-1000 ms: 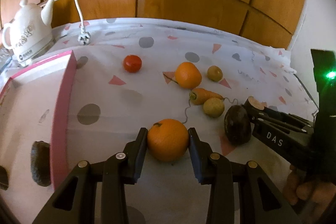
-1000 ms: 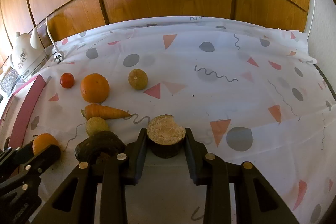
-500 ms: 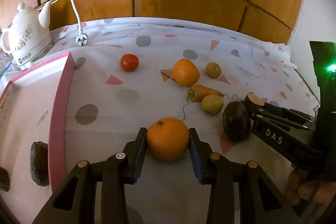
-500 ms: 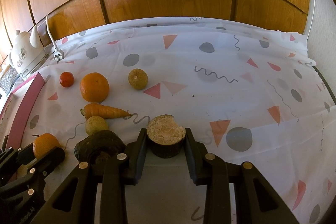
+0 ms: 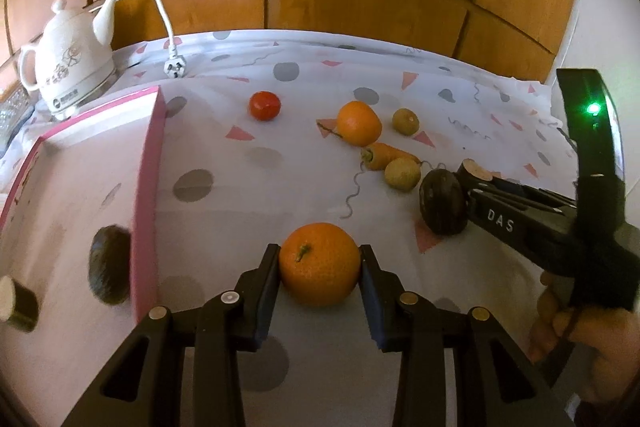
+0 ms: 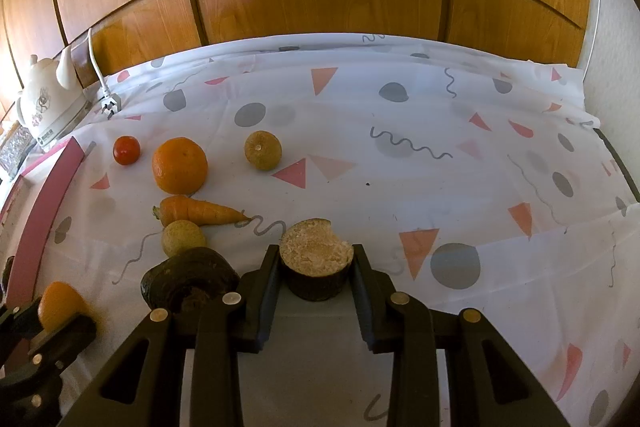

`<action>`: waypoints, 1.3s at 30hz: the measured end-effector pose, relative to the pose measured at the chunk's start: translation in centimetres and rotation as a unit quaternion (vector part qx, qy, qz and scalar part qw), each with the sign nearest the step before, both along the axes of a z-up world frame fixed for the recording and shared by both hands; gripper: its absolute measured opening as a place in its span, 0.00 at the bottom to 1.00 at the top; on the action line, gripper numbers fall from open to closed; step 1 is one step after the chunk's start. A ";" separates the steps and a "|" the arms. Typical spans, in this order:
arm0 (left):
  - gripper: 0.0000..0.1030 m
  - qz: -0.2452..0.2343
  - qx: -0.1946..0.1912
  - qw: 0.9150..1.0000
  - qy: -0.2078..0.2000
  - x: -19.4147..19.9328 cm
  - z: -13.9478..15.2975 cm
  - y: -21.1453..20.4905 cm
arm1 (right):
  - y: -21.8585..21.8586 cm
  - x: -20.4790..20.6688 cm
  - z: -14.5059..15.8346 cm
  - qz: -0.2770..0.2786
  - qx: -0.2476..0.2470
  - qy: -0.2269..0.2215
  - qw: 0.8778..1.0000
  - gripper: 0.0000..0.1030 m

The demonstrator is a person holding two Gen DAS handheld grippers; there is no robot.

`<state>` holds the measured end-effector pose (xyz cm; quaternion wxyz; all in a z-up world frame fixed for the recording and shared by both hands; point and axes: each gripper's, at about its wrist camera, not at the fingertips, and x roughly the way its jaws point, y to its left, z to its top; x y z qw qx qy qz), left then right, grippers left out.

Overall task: Organize fruits
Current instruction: 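Release the orange into the tray with the left tool while the right tool releases the log slice there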

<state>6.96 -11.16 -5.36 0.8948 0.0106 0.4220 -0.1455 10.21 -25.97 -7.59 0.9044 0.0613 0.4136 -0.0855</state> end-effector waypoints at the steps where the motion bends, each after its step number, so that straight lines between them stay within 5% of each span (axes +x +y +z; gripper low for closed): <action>1: 0.37 0.001 -0.002 1.000 0.000 -0.2 0.2 0.2 | 0.0 0.0 0.0 0.000 0.000 0.000 1.000 0.33; 13: 0.37 0.014 -0.017 0.999 -0.032 -2.6 3.6 2.9 | 0.3 0.0 0.1 -0.004 -0.012 0.003 1.000 0.33; 28: 0.37 0.145 -0.034 0.988 -0.032 -1.6 4.6 13.9 | 0.0 -2.4 2.6 -0.020 -0.011 -0.025 0.999 0.33; 34: 0.38 0.179 -0.031 0.983 -0.029 -0.8 4.3 16.8 | 2.7 -3.7 5.0 0.023 0.002 -0.055 0.998 0.33; 39: 0.38 0.193 -0.022 0.980 -0.033 0.3 4.7 18.2 | 7.2 -3.8 6.4 0.116 0.039 -0.062 0.991 0.33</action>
